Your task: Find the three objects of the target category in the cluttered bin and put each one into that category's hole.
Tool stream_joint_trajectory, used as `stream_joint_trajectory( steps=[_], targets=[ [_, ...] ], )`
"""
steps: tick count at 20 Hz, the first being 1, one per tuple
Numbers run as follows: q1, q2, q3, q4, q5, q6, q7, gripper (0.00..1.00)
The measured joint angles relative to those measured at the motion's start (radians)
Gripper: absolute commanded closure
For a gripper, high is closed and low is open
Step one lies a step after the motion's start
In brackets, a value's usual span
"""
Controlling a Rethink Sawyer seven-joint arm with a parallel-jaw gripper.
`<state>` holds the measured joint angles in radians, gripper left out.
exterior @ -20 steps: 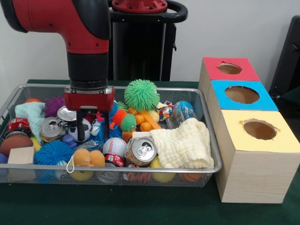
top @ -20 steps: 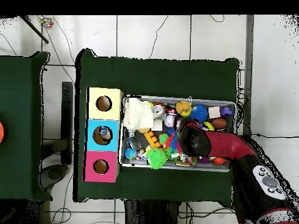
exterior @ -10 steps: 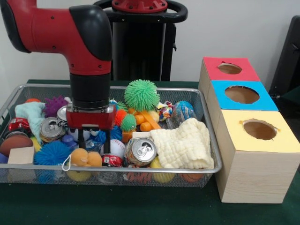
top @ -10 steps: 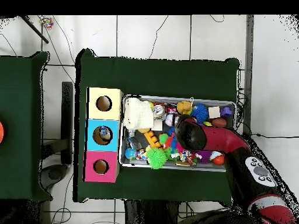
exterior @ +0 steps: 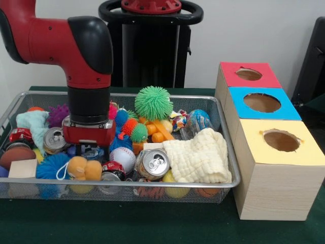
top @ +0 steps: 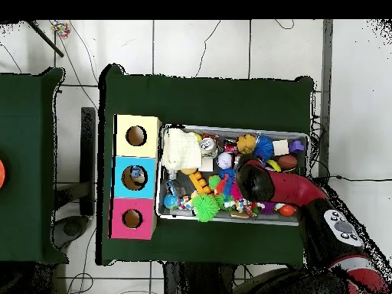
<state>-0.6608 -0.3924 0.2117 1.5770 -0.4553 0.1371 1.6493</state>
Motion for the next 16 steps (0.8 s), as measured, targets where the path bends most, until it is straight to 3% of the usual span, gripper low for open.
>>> stream_joint_trajectory(
  steps=[4,9,10,16],
  targets=[
    [-0.004,0.019,-0.018,0.013,0.000,-0.045,0.000,0.00],
    [0.000,0.045,-0.036,0.029,0.000,-0.171,0.000,0.00],
    [0.000,0.046,-0.042,0.052,0.000,-0.226,0.000,0.00],
    [-0.001,0.039,-0.053,0.115,0.001,-0.324,0.000,0.00]
  ],
)
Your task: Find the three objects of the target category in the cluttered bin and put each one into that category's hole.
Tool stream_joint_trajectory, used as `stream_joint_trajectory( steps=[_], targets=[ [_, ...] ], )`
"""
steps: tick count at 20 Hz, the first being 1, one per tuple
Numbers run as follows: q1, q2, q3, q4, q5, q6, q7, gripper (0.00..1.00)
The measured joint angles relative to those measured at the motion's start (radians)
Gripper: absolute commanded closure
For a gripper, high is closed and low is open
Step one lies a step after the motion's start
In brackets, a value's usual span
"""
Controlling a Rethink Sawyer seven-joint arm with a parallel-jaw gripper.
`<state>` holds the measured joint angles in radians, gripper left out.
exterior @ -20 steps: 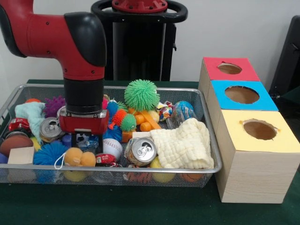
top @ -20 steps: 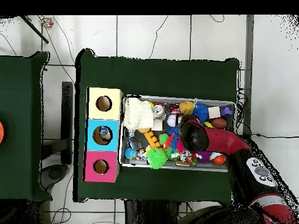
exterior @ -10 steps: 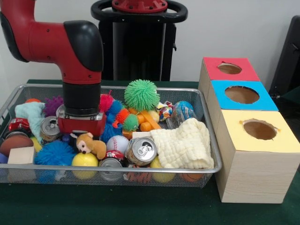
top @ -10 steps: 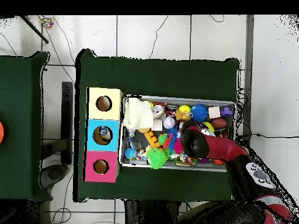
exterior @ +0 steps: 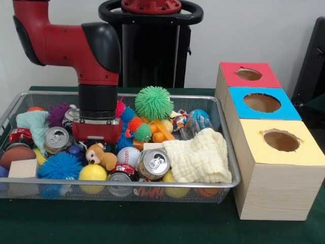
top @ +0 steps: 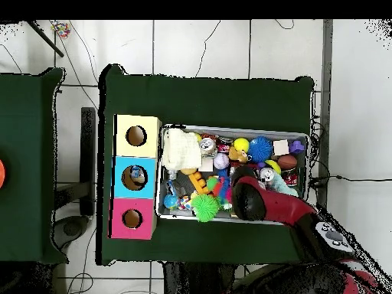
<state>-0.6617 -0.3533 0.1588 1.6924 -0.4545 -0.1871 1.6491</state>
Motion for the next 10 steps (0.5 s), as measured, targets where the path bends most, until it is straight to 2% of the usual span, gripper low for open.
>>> stream_joint_trajectory(
  steps=[1,10],
  targets=[
    [-0.001,-0.008,0.000,0.017,0.000,-0.014,0.000,1.00],
    [-0.009,-0.031,0.000,0.035,0.000,-0.014,0.000,1.00]
  ],
)
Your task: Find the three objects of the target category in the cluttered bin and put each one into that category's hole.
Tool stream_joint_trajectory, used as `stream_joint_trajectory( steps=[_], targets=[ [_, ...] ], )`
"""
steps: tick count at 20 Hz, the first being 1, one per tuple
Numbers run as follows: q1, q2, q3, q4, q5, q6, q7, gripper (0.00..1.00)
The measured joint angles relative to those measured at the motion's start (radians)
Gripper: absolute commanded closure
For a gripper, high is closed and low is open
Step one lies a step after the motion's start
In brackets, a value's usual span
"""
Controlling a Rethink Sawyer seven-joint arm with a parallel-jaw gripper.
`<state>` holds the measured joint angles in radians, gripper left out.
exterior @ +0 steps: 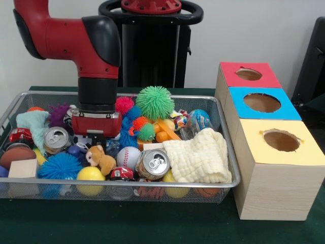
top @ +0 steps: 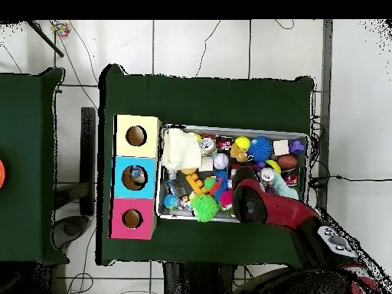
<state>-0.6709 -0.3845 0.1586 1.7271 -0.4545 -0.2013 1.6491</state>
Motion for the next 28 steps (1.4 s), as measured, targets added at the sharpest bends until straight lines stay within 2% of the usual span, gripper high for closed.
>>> stream_joint_trajectory(
  steps=[15,25,28],
  targets=[
    [-0.049,-0.021,0.006,0.019,0.000,0.028,0.000,1.00],
    [-0.074,-0.098,0.023,0.065,0.000,0.100,0.000,1.00],
    [-0.074,-0.140,0.023,0.113,-0.002,0.100,0.000,1.00]
  ],
)
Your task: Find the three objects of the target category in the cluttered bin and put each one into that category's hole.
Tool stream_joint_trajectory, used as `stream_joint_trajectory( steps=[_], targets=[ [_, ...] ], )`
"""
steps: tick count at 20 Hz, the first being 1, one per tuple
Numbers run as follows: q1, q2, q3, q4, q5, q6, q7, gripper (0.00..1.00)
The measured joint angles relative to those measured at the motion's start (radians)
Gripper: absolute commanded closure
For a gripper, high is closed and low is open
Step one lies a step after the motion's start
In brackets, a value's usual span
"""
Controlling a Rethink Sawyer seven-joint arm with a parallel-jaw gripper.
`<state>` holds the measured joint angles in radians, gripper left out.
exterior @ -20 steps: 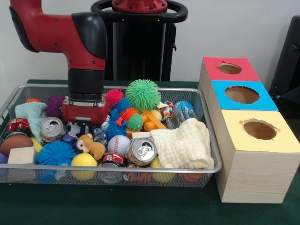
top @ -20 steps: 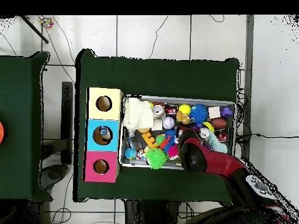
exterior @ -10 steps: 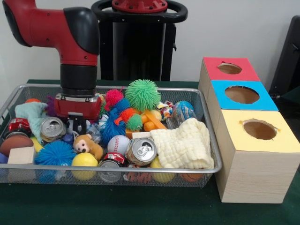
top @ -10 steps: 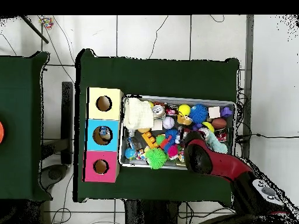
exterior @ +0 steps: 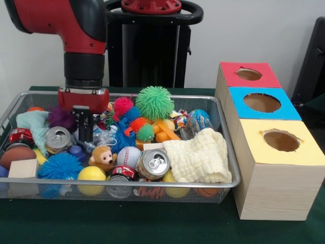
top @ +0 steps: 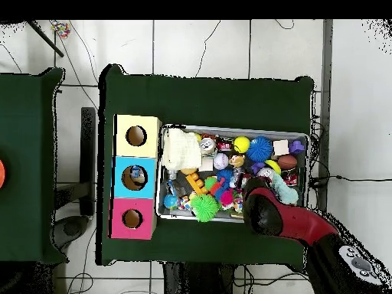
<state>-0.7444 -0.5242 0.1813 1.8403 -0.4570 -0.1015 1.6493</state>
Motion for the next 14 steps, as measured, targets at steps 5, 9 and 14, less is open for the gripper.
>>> stream_joint_trajectory(
  steps=[5,9,14],
  targets=[
    [0.000,-0.070,0.000,0.087,-0.027,-0.001,0.000,1.00],
    [-0.004,-0.121,0.002,0.165,-0.066,0.002,0.000,1.00],
    [-0.020,-0.127,0.020,0.189,-0.073,0.046,0.000,1.00]
  ],
)
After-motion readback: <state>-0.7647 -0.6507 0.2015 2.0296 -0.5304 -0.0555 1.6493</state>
